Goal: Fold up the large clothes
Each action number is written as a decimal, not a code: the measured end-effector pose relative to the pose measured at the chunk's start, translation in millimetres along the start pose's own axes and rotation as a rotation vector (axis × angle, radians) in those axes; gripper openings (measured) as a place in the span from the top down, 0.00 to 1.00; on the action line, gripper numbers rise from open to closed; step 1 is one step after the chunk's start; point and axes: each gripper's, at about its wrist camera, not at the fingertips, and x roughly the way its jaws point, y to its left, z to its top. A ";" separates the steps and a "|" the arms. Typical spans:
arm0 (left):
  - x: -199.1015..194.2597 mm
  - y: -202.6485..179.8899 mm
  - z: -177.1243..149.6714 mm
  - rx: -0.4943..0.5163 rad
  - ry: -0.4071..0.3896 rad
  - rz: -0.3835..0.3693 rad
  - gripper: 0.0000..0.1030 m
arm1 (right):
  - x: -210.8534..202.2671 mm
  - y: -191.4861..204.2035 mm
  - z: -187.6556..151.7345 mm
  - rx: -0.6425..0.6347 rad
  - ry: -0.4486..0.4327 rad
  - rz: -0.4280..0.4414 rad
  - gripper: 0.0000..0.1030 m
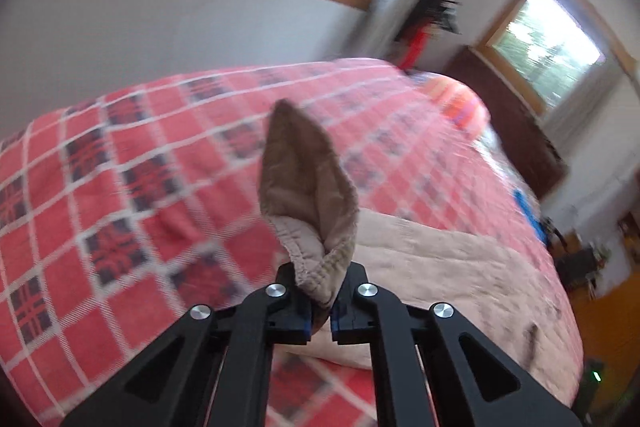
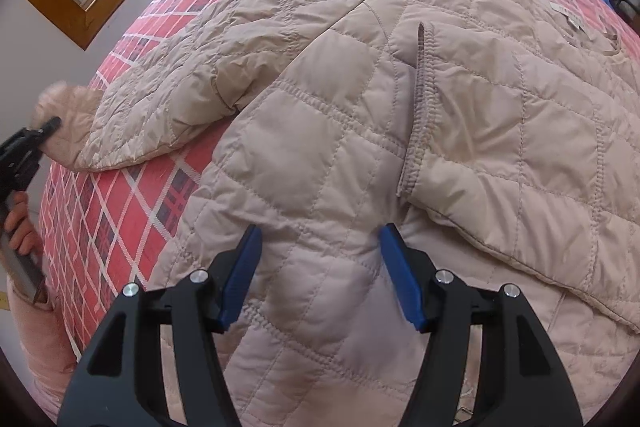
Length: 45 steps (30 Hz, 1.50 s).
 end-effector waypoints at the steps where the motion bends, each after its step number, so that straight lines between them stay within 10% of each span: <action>1: -1.5 -9.6 -1.2 0.021 0.002 -0.019 0.95 | 0.6 0.3 0.2 0.000 0.000 0.001 0.39; 6: -10.0 -85.9 -24.8 0.193 0.057 -0.197 0.95 | -3.1 -4.7 -0.6 0.015 -0.010 0.025 0.41; 18: 35.3 -192.3 -109.9 0.507 0.236 -0.268 0.93 | -37.8 -18.2 -11.3 0.042 -0.045 0.044 0.43; 26: 71.4 -186.9 -143.8 0.553 0.377 -0.278 0.74 | -45.3 -30.8 -8.9 0.074 -0.045 0.052 0.43; 34: 24.1 -134.0 -105.6 0.387 0.347 -0.485 0.50 | -29.6 -34.9 -2.5 0.110 -0.020 0.069 0.43; 41: 43.5 -93.8 -59.8 0.273 0.198 -0.093 0.52 | -35.4 -7.0 1.4 0.071 -0.037 0.157 0.43; 45: 69.8 -89.2 -66.9 0.218 0.289 -0.107 0.69 | -25.9 10.1 9.4 0.071 -0.016 0.223 0.43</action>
